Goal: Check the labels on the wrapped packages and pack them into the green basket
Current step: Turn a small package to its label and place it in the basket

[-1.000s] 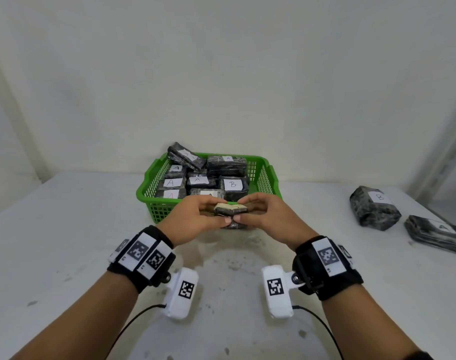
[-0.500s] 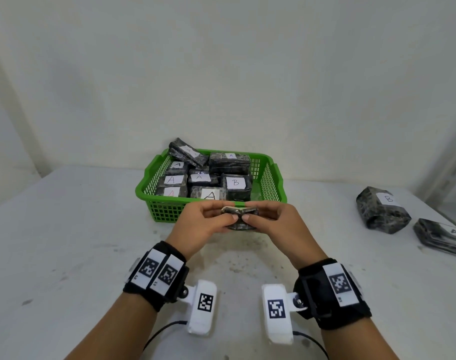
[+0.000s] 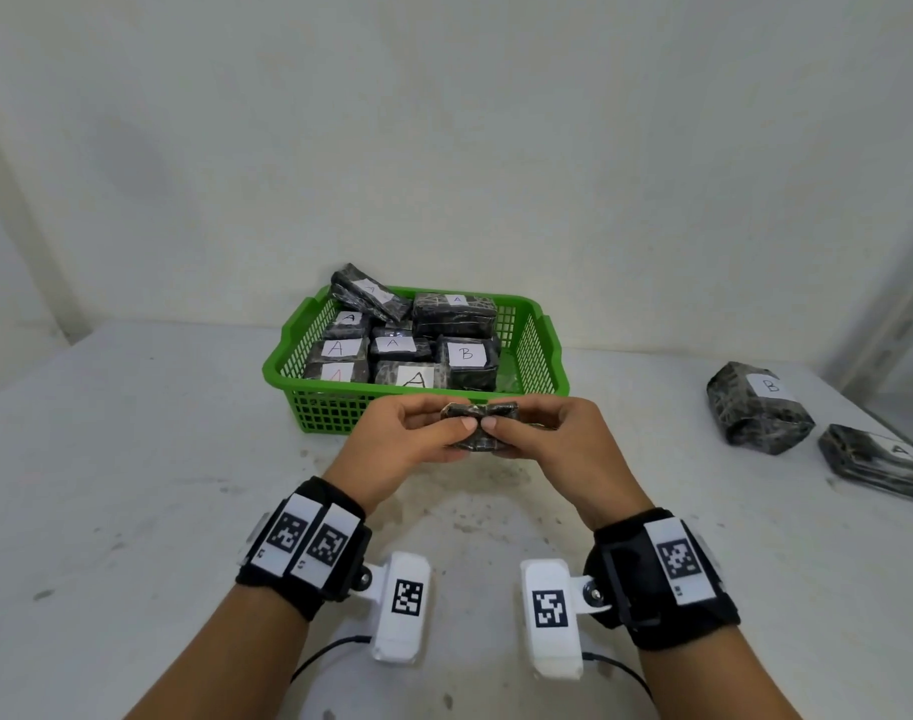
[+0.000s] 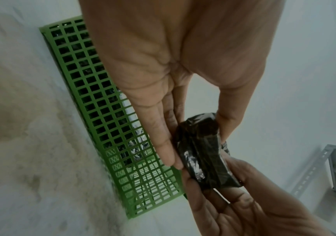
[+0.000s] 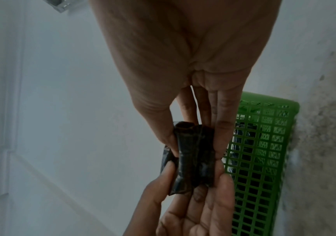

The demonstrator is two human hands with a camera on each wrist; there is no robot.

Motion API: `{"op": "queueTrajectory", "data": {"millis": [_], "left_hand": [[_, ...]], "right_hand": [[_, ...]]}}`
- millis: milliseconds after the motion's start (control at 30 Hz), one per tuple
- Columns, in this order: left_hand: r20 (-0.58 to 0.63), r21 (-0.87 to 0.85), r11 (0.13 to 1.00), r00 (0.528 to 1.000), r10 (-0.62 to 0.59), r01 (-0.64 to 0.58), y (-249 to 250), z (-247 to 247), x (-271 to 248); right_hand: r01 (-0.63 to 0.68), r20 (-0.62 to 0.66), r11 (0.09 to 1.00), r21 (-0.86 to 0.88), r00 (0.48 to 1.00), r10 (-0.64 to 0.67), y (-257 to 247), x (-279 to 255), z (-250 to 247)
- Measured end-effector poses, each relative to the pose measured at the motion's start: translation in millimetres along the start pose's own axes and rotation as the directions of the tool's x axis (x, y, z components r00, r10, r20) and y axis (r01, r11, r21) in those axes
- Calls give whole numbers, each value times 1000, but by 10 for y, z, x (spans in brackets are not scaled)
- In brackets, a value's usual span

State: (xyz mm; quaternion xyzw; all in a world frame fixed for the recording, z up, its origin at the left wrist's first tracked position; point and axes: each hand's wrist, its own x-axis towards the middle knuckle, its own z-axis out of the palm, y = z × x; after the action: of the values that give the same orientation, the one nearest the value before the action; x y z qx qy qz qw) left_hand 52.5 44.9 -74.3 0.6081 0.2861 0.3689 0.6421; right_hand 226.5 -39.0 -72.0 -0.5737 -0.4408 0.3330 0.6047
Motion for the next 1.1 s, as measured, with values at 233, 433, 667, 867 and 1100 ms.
{"op": "queueTrajectory", "data": {"millis": [233, 433, 667, 867, 1100], "left_hand": [[-18, -3, 1000, 1000, -4, 4, 14, -22, -7], [69, 31, 999, 997, -22, 20, 43, -30, -26], [97, 115, 993, 995, -4, -7, 45, -36, -39], [132, 142, 990, 991, -2, -17, 66, -38, -51], [154, 153, 988, 988, -8, -16, 82, -23, -58]], "right_hand": [[-25, 84, 998, -57, 996, 29, -32, -43, -14], [-49, 7, 997, -58, 999, 50, -18, -29, -2], [-48, -30, 999, -20, 998, 47, 21, -16, 18], [-58, 13, 997, -54, 998, 59, -15, -28, -27], [-39, 11, 997, -68, 999, 40, -45, -50, -19]]}}
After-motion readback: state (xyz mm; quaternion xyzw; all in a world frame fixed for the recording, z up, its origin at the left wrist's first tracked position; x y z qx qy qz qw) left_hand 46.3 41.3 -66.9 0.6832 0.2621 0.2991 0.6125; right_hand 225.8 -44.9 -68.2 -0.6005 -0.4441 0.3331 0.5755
